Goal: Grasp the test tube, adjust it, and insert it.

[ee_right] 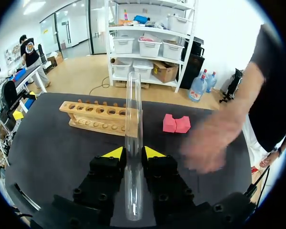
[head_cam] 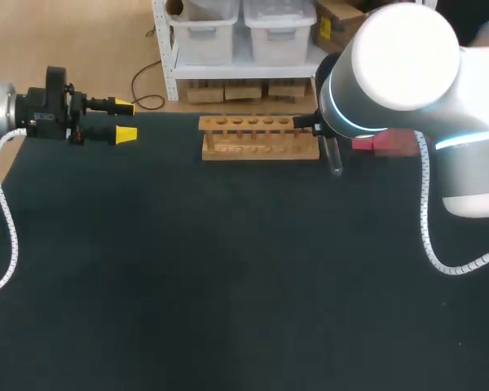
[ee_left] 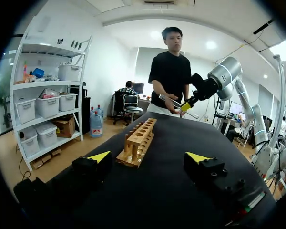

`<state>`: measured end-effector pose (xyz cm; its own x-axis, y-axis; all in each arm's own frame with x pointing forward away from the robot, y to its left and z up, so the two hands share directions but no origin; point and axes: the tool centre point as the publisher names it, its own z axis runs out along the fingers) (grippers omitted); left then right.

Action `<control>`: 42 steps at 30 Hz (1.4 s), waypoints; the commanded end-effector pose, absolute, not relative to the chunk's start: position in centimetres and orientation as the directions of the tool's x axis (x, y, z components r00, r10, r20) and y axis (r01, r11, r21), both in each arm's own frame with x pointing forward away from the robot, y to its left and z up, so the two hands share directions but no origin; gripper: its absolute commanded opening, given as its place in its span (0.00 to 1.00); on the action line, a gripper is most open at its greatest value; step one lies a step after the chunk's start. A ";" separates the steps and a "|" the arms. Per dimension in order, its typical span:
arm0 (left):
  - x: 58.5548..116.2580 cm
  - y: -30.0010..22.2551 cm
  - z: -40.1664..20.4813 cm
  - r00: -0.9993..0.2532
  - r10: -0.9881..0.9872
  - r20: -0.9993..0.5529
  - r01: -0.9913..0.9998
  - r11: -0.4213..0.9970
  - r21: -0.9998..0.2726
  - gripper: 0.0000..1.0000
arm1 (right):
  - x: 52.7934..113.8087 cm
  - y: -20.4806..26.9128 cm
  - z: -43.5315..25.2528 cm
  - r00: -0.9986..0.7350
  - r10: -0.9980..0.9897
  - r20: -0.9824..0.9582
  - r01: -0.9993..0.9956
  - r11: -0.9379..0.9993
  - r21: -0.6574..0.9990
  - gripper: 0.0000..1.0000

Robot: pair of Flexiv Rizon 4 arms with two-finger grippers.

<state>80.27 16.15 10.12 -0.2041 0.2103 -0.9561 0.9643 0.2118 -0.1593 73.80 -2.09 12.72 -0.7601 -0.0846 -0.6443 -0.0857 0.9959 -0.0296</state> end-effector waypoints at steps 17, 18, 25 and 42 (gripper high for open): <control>80.3 16.2 10.0 -0.201 0.208 -0.957 0.965 0.211 -0.156 1.00 | 73.7 -2.2 12.6 -0.756 -0.083 -0.650 -0.085 0.996 -0.028 0.00; 80.3 16.2 10.0 -0.201 0.208 -0.957 0.965 0.211 -0.156 1.00 | 73.7 -2.2 12.6 -0.756 -0.083 -0.650 -0.085 0.996 -0.028 0.00; 80.3 16.2 10.0 -0.201 0.208 -0.957 0.965 0.211 -0.156 1.00 | 73.7 -2.2 12.6 -0.756 -0.083 -0.650 -0.085 0.996 -0.028 0.00; 80.3 16.2 10.0 -0.201 0.208 -0.957 0.965 0.211 -0.156 1.00 | 76.6 -0.1 9.3 -0.747 -0.082 -0.660 -0.061 0.997 -0.055 0.00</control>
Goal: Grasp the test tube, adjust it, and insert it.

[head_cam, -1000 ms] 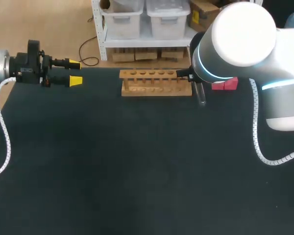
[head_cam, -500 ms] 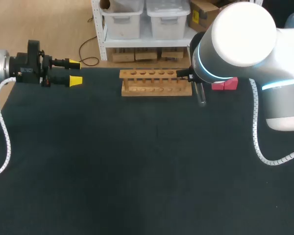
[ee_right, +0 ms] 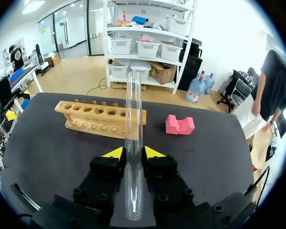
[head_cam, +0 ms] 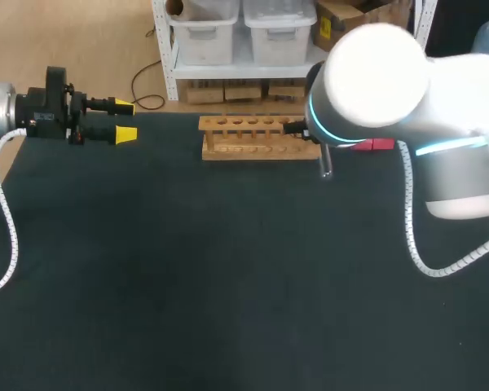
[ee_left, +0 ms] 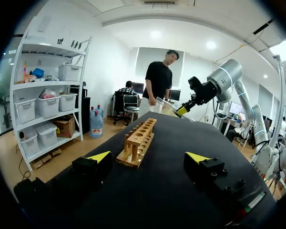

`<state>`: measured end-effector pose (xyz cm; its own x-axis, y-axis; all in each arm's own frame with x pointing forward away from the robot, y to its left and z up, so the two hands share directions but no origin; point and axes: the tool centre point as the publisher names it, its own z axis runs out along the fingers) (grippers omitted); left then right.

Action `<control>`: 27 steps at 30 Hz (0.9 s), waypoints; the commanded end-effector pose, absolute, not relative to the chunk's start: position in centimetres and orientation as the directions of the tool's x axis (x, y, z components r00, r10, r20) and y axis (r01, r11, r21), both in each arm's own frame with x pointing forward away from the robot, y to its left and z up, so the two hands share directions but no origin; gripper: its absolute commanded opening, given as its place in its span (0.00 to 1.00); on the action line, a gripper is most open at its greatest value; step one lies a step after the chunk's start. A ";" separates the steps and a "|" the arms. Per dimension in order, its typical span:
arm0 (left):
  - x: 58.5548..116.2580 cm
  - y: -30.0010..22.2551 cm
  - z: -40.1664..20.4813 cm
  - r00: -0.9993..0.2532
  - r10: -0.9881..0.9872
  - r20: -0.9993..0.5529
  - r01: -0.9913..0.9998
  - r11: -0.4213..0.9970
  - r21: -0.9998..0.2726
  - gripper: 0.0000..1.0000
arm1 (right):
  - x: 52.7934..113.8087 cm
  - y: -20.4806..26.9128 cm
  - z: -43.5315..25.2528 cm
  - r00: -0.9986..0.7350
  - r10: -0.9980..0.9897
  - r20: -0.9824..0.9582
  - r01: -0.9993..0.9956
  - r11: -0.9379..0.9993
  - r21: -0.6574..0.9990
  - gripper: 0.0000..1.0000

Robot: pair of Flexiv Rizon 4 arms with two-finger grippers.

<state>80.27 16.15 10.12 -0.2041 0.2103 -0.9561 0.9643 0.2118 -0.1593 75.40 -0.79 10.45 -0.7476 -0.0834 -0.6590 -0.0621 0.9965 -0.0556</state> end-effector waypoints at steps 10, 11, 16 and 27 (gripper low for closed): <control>80.3 16.2 10.0 -0.201 0.208 -0.957 0.965 0.211 -0.156 1.00 | 78.7 0.6 7.6 -0.762 -0.080 -0.643 -0.054 0.997 -0.060 0.00; 80.3 16.2 10.0 -0.201 0.208 -0.957 0.965 0.211 -0.156 1.00 | 78.9 0.6 7.4 -0.766 -0.084 -0.638 -0.053 0.996 -0.068 0.00; 80.3 16.2 10.0 -0.201 0.208 -0.957 0.965 0.211 -0.156 1.00 | 79.6 0.9 6.7 -0.774 -0.078 -0.629 -0.048 0.997 -0.064 0.00; 80.3 16.2 10.0 -0.201 0.208 -0.957 0.965 0.211 -0.156 1.00 | 80.5 1.6 5.5 -0.792 -0.081 -0.605 -0.059 0.997 -0.056 0.00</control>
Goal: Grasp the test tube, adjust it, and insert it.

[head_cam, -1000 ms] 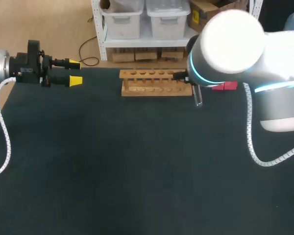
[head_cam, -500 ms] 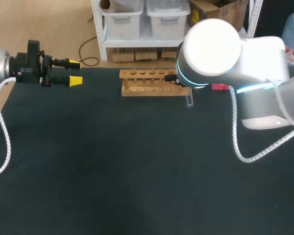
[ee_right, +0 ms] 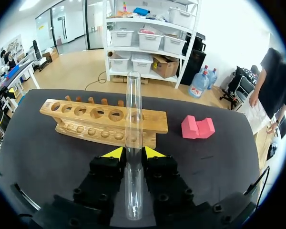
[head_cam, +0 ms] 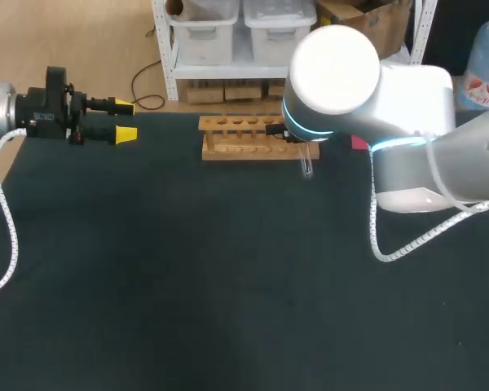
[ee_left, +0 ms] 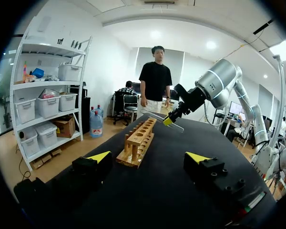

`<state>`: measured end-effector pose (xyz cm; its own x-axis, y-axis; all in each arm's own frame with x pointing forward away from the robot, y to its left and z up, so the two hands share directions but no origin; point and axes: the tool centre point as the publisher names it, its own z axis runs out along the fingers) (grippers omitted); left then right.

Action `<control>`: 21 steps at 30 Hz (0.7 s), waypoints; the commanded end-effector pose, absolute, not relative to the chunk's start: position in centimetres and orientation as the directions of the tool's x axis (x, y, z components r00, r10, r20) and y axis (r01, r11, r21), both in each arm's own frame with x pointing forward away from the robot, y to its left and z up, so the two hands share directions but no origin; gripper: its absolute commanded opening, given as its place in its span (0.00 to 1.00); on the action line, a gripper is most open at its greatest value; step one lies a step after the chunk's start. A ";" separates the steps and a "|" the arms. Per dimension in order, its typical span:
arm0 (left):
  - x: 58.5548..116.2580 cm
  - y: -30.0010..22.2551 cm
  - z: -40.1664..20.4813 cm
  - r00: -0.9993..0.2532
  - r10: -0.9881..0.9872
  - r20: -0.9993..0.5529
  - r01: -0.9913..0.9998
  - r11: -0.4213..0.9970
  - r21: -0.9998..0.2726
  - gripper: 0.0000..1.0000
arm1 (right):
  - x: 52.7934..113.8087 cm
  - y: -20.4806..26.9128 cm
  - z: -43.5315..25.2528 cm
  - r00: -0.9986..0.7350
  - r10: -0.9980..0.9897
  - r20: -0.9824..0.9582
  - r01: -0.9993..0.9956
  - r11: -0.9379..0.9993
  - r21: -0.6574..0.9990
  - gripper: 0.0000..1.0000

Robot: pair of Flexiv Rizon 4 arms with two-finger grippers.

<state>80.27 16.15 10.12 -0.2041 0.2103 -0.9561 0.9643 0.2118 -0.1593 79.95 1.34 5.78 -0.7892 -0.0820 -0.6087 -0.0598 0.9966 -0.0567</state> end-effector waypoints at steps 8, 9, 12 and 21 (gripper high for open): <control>80.3 16.2 10.0 -0.201 0.208 -0.957 0.965 0.211 -0.156 1.00 | 81.4 1.9 5.2 -0.795 -0.081 -0.601 -0.062 0.997 -0.052 0.00; 80.3 16.2 10.0 -0.201 0.208 -0.957 0.965 0.211 -0.156 1.00 | 81.5 1.9 5.2 -0.794 -0.082 -0.602 -0.064 0.997 -0.052 0.00; 80.3 16.2 10.0 -0.201 0.208 -0.957 0.965 0.211 -0.156 1.00 | 81.7 2.1 5.1 -0.796 -0.089 -0.598 -0.071 0.996 -0.052 0.00; 80.3 16.2 10.0 -0.201 0.208 -0.957 0.965 0.211 -0.156 1.00 | 81.8 2.3 4.5 -0.814 -0.102 -0.572 -0.089 0.995 -0.051 0.00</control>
